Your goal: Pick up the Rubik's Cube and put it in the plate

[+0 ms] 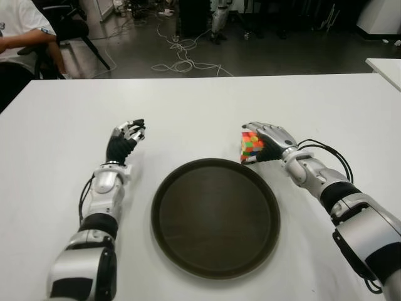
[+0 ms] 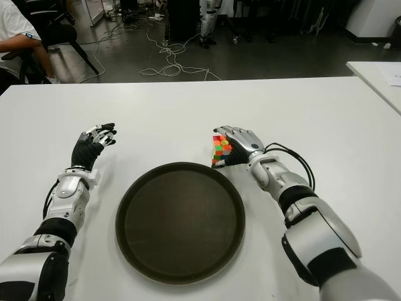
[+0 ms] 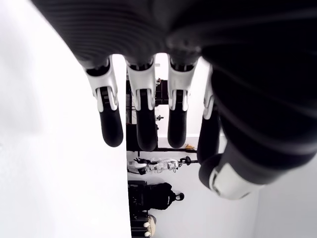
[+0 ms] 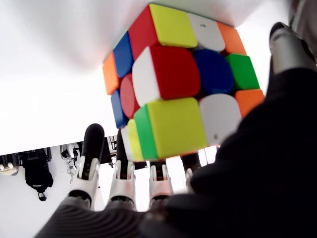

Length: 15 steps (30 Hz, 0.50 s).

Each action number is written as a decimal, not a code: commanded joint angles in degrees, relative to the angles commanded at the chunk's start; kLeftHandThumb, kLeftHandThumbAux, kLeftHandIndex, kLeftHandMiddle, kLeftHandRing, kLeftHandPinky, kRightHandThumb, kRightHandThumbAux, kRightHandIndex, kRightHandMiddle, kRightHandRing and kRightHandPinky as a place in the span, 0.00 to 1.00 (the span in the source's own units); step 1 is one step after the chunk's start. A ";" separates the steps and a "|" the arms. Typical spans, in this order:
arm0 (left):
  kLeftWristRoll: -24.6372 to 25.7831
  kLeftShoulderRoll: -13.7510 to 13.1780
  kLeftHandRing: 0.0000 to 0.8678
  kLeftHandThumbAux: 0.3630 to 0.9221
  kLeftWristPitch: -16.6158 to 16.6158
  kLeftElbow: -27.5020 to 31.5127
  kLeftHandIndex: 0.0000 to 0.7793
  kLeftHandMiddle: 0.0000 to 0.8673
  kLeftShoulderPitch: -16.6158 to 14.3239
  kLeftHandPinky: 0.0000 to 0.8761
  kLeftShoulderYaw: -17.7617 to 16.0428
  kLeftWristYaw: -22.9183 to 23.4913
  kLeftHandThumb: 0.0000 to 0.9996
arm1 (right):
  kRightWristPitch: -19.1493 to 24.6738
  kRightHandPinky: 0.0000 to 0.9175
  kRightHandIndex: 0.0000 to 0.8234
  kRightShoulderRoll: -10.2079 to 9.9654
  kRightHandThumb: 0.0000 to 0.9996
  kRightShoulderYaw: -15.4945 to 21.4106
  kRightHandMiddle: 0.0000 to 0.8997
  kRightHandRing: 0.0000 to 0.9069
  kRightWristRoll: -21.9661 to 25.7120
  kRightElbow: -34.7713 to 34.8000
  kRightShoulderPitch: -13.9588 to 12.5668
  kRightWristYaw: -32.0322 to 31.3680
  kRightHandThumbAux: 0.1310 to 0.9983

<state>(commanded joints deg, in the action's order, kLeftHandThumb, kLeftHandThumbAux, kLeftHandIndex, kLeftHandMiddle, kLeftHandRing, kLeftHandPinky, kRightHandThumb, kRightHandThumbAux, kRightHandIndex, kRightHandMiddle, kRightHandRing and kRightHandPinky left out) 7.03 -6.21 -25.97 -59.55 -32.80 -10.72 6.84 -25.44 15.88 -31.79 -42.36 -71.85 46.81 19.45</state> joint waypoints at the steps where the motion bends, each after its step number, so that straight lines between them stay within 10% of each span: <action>1: 0.07 0.07 0.26 0.64 0.11 0.04 0.51 0.28 -0.01 0.29 -0.08 -0.14 0.69 | 0.11 0.31 0.13 -0.03 0.00 -0.03 0.17 0.21 -0.02 -0.01 0.00 0.03 0.52; 15: 0.06 0.10 0.26 0.64 0.25 0.11 0.51 0.28 0.09 0.29 -0.04 -0.65 0.69 | 0.49 0.31 0.14 -0.18 0.00 -0.61 0.17 0.21 -0.23 0.02 -0.08 0.99 0.50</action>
<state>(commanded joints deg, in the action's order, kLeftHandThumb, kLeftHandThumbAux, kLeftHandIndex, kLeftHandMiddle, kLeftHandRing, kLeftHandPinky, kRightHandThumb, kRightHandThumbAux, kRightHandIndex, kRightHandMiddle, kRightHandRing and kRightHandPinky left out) 7.09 -6.11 -25.72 -59.44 -32.71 -10.76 6.18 -24.95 15.71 -32.40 -42.59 -71.84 46.74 20.44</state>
